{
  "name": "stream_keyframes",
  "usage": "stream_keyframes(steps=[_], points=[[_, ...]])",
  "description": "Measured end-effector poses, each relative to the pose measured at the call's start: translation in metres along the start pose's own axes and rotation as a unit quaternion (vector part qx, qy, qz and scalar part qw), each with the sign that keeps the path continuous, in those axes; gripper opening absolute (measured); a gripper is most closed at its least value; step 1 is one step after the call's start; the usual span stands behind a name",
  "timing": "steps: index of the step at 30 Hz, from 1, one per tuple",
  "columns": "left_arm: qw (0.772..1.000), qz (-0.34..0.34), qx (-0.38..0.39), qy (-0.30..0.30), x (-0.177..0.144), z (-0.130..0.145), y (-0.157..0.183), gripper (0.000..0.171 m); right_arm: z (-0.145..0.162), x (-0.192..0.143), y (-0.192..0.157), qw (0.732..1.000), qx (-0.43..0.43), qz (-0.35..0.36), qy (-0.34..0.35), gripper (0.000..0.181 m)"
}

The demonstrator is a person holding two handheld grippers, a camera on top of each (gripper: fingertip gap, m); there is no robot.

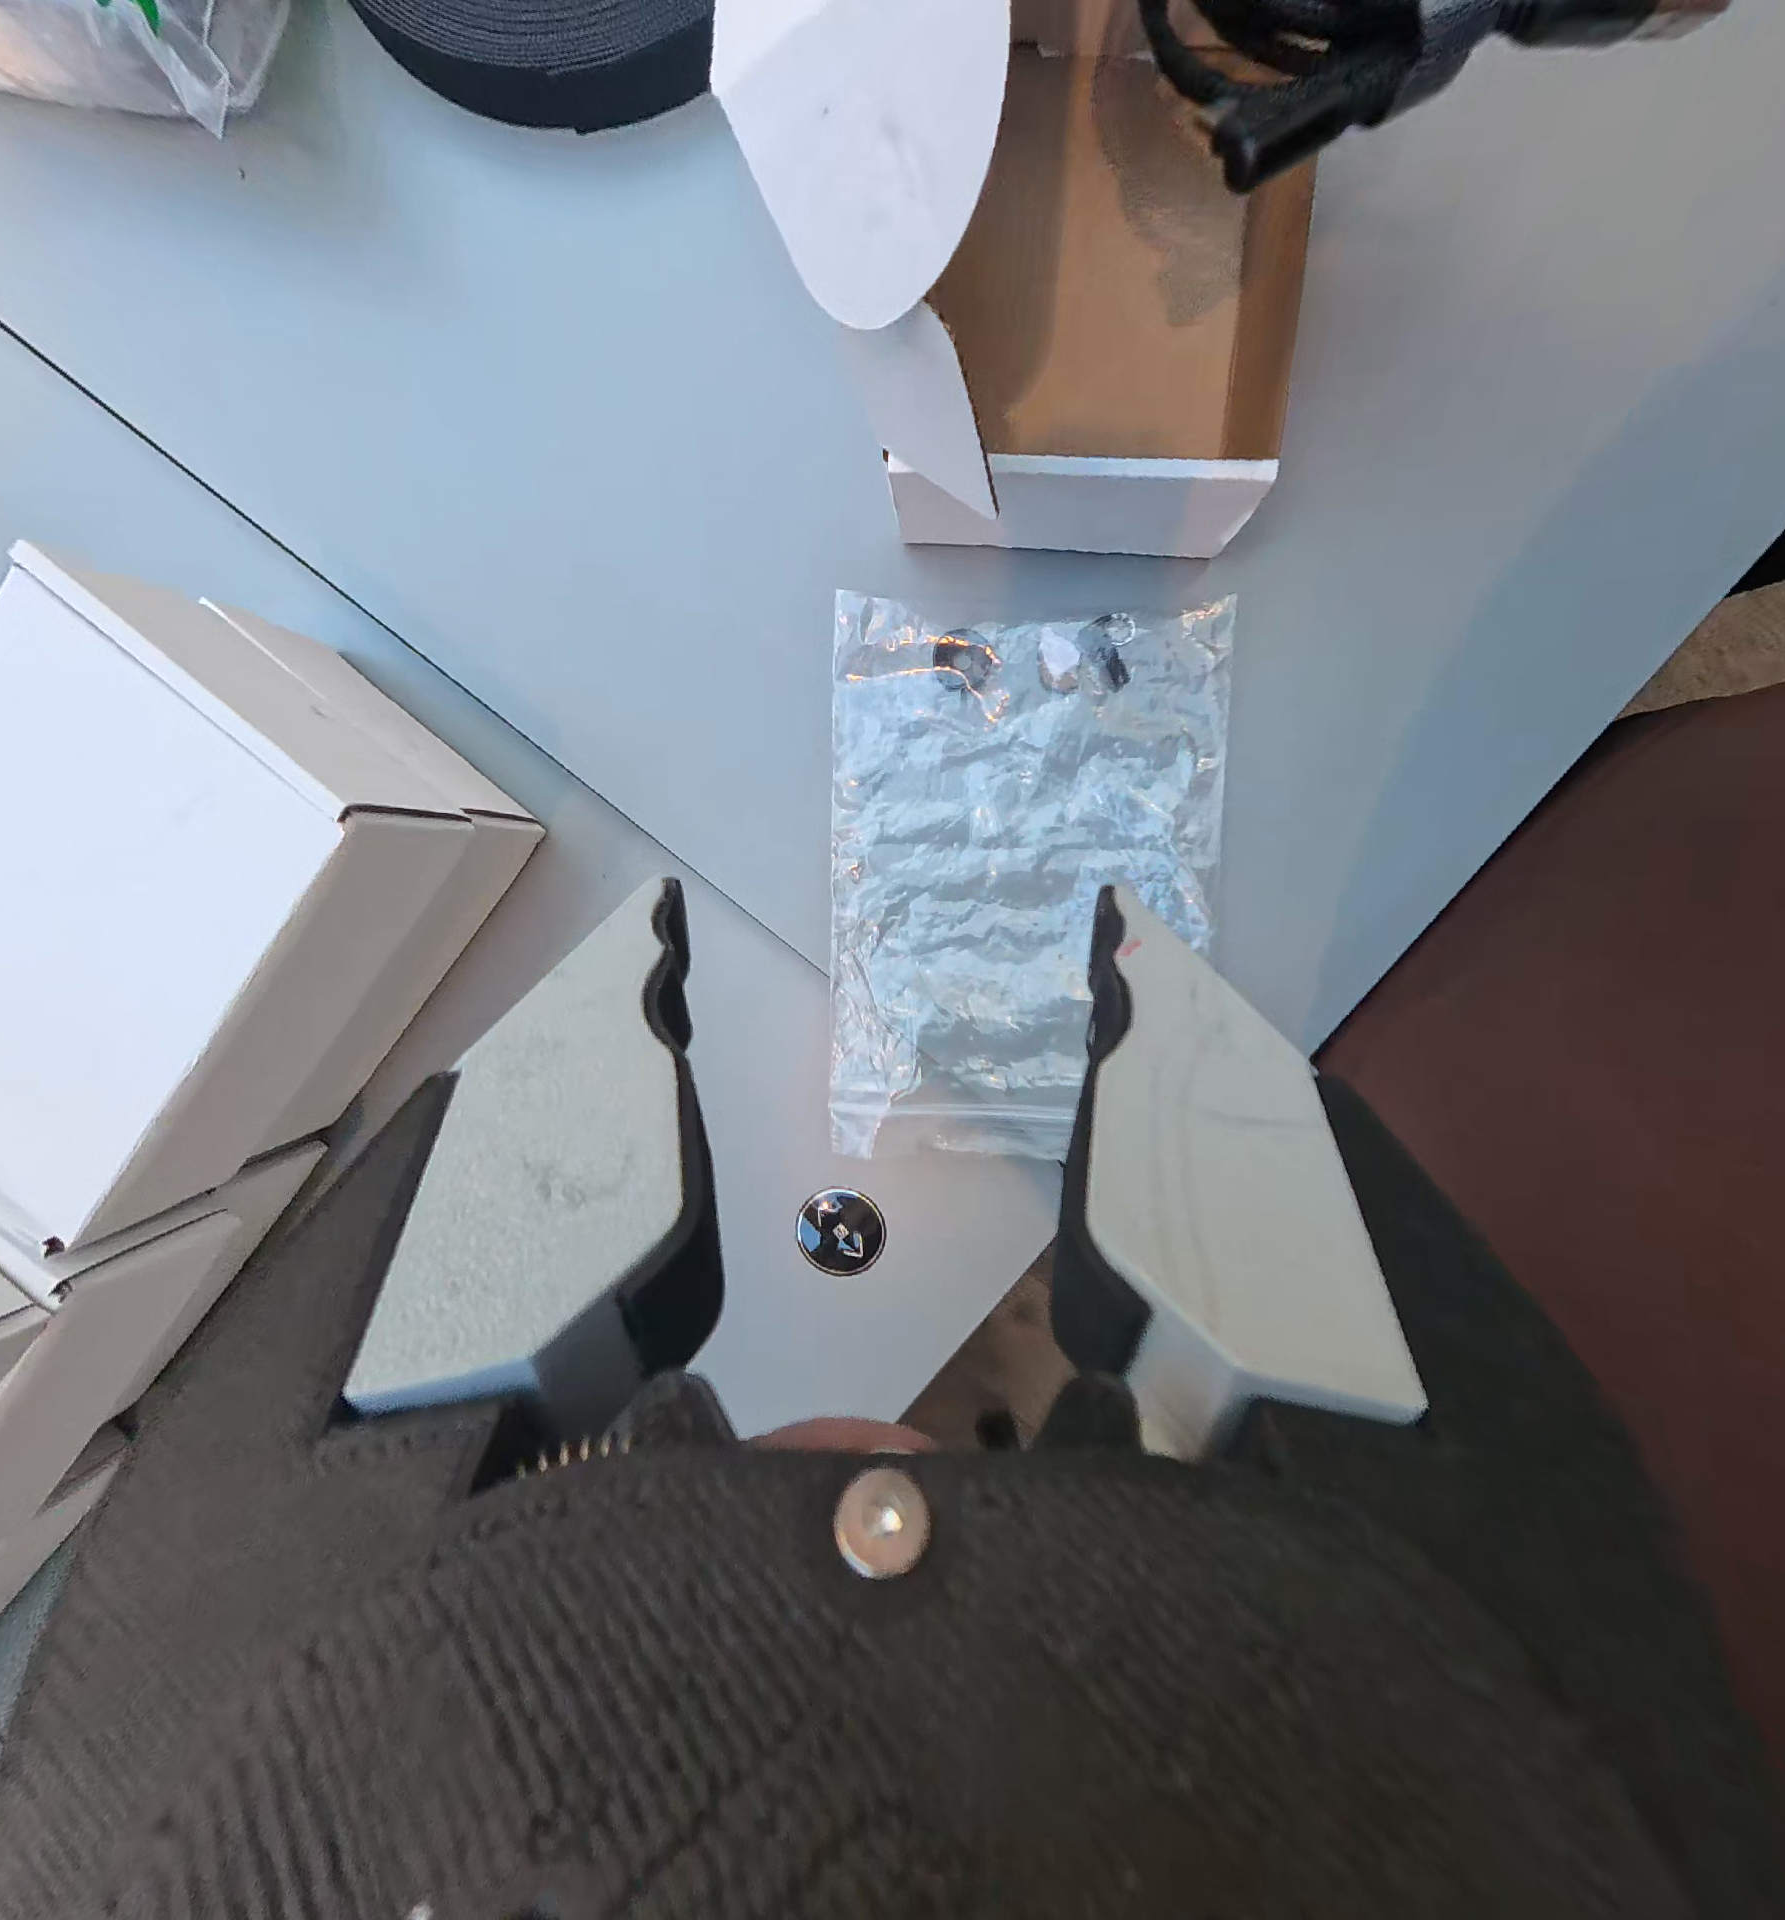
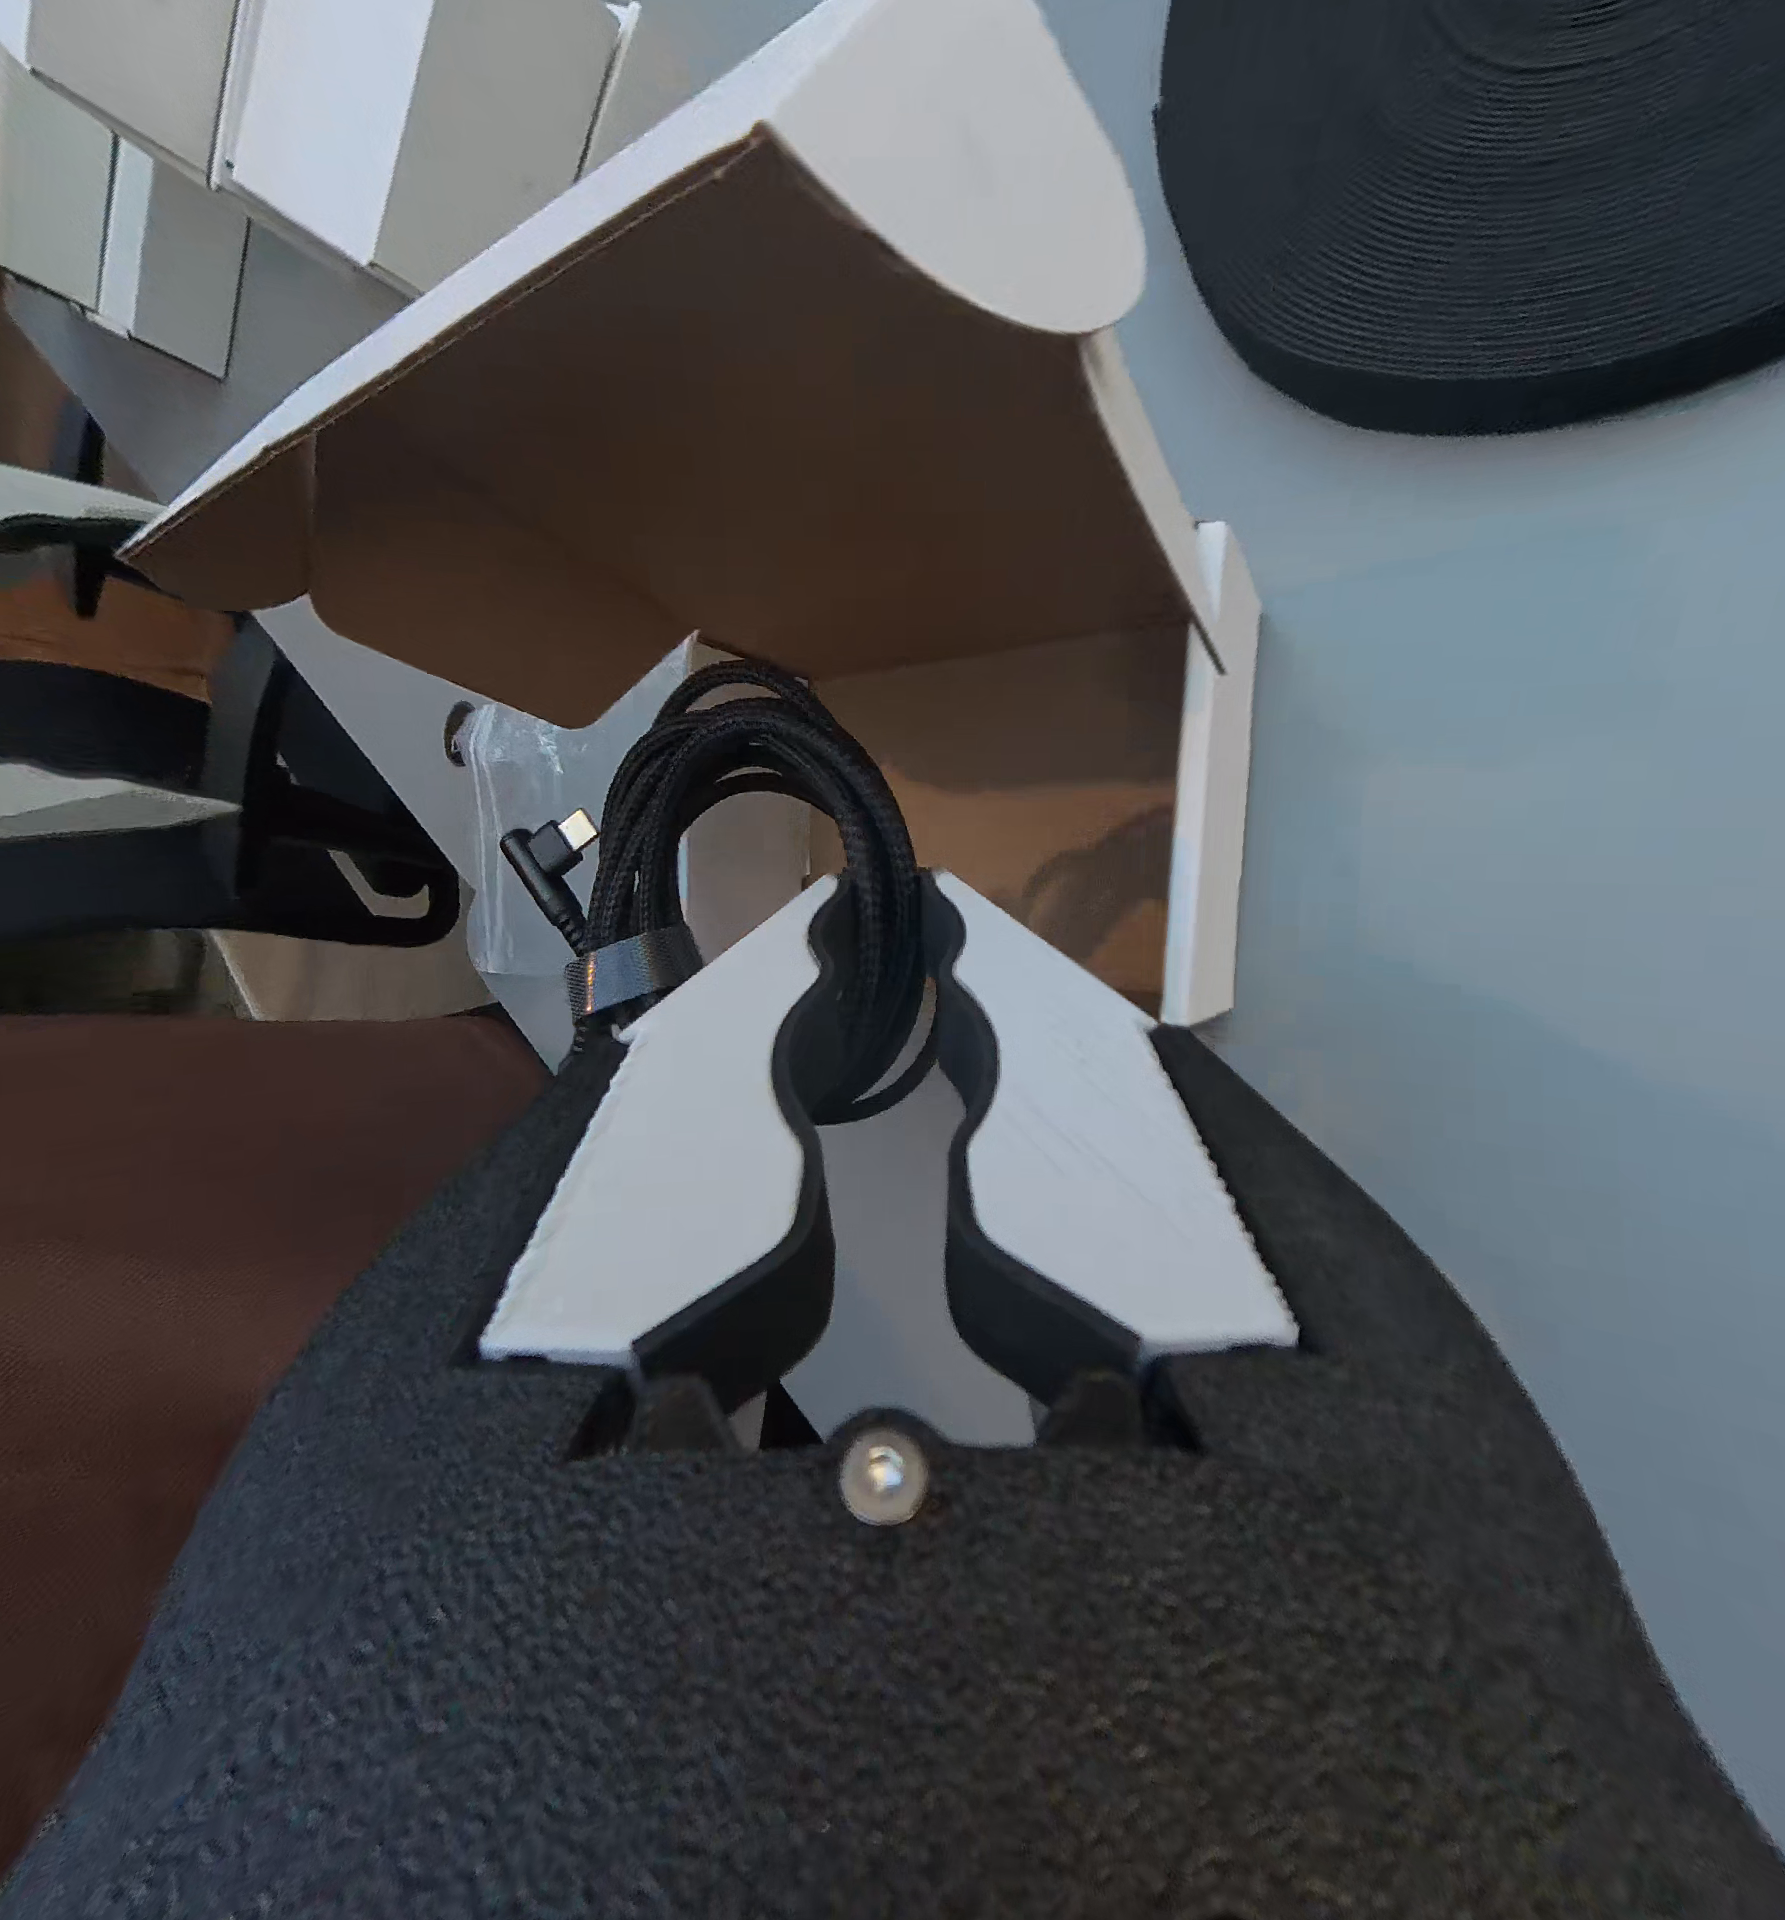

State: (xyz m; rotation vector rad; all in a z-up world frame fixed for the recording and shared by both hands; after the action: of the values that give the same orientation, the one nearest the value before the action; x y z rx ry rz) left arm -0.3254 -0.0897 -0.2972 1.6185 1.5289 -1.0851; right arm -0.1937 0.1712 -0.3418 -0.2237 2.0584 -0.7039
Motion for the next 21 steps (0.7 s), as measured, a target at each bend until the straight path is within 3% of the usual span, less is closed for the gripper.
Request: stream_keyframes(steps=[13,21], points=[[0.999,-0.006,-0.035,-0.011,-0.001,0.016,0.003,0.075,-0.011,0.041,-0.004,1.000,0.003,0.026,-0.005,0.019],[0.999,-0.010,-0.037,-0.009,-0.003,0.014,0.000,0.075,-0.018,0.038,-0.001,0.999,-0.007,0.037,0.021,0.015]])
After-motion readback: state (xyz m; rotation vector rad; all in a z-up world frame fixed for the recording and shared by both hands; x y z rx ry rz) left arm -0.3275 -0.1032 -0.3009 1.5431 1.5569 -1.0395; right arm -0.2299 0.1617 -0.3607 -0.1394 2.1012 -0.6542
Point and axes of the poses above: each gripper's, where its closed fingertips meet, x out along the fingers, z out of its underside, y = z × x across the jaws, the point moved 7 cm from there along -x, back along the fingers, and after that the axes turned 1 degree about -y, right-handed, at the moved point
